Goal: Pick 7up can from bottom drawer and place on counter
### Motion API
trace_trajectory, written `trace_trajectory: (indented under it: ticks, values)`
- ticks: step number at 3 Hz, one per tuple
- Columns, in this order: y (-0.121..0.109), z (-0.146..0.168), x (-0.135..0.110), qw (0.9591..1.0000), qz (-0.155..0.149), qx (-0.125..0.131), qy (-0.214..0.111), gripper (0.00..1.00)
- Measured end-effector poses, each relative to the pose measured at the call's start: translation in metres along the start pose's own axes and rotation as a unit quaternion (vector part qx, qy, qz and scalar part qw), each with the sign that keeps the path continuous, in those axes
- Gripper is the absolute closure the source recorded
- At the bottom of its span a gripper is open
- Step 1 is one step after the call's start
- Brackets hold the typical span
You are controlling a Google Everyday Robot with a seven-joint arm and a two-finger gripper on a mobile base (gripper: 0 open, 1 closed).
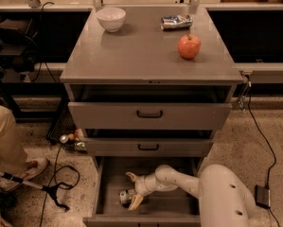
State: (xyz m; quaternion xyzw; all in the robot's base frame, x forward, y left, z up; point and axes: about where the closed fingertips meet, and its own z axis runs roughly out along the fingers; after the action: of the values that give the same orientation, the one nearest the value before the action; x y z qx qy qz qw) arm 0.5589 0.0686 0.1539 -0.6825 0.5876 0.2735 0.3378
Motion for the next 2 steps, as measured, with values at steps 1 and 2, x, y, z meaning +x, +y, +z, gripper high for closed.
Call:
trace_trajectory:
  ticks: [1, 2]
  values:
    - [0.0018, 0.0113, 0.0084, 1.0, 0.002, -0.004, 0.004, 0.14]
    - [0.0043, 0.0134, 0.0141, 0.9999, 0.001, -0.006, 0.013, 0.37]
